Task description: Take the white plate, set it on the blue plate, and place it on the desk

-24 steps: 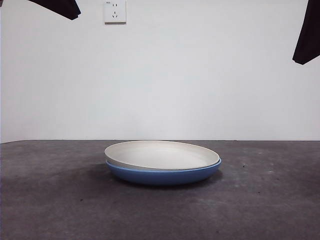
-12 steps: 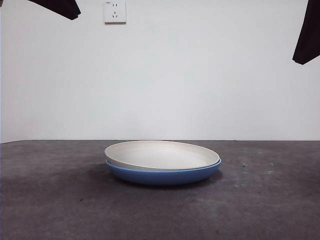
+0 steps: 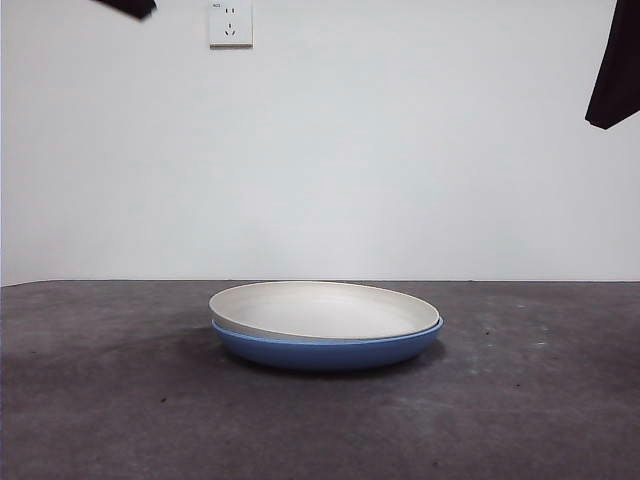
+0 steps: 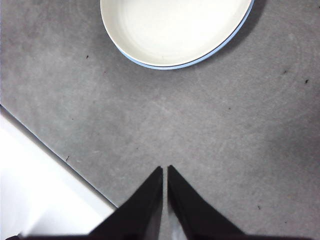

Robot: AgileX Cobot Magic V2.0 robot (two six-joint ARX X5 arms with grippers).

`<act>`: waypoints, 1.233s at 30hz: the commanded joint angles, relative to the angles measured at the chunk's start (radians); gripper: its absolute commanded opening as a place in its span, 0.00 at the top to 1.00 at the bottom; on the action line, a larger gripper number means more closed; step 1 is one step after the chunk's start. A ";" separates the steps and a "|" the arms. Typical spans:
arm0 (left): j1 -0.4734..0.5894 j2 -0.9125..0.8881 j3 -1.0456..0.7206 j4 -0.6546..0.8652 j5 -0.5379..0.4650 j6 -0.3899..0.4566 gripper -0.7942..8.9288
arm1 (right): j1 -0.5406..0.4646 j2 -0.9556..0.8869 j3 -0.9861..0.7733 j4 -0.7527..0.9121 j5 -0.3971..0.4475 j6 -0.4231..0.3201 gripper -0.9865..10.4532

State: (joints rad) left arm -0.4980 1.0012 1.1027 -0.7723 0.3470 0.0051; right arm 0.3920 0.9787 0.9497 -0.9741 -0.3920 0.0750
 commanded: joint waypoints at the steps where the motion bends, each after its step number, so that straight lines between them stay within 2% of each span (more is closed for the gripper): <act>1: 0.056 -0.058 -0.004 0.208 -0.068 0.046 0.90 | 0.006 0.006 0.021 0.009 -0.001 -0.011 0.91; 7: 0.272 -0.236 -0.141 0.617 -0.097 0.074 0.90 | 0.006 0.006 0.021 0.009 -0.001 -0.011 0.91; 9: 0.345 -0.308 -0.214 0.705 -0.112 0.074 0.90 | 0.006 0.006 0.021 0.009 -0.001 -0.011 0.91; 11: 0.412 -0.389 -0.295 0.753 -0.174 0.085 0.90 | 0.006 0.006 0.021 0.009 -0.001 -0.011 0.91; 16: 0.512 -0.561 -0.476 0.756 -0.356 0.111 0.90 | 0.006 0.006 0.021 0.009 -0.001 -0.011 0.91; 19: 0.541 -0.642 -0.584 0.752 -0.418 0.111 0.90 | 0.006 0.006 0.021 0.009 -0.001 -0.011 0.91; 29: 0.563 -0.844 -0.901 0.737 -0.423 0.093 0.90 | 0.006 0.006 0.021 0.009 -0.001 -0.011 0.91; 37: 0.563 -0.924 -1.003 0.624 -0.423 0.080 0.90 | 0.006 0.006 0.021 0.009 -0.001 -0.011 0.91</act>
State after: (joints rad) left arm 0.0616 0.0822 0.1036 -0.1535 -0.0753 0.0906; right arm 0.3920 0.9787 0.9497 -0.9741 -0.3920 0.0750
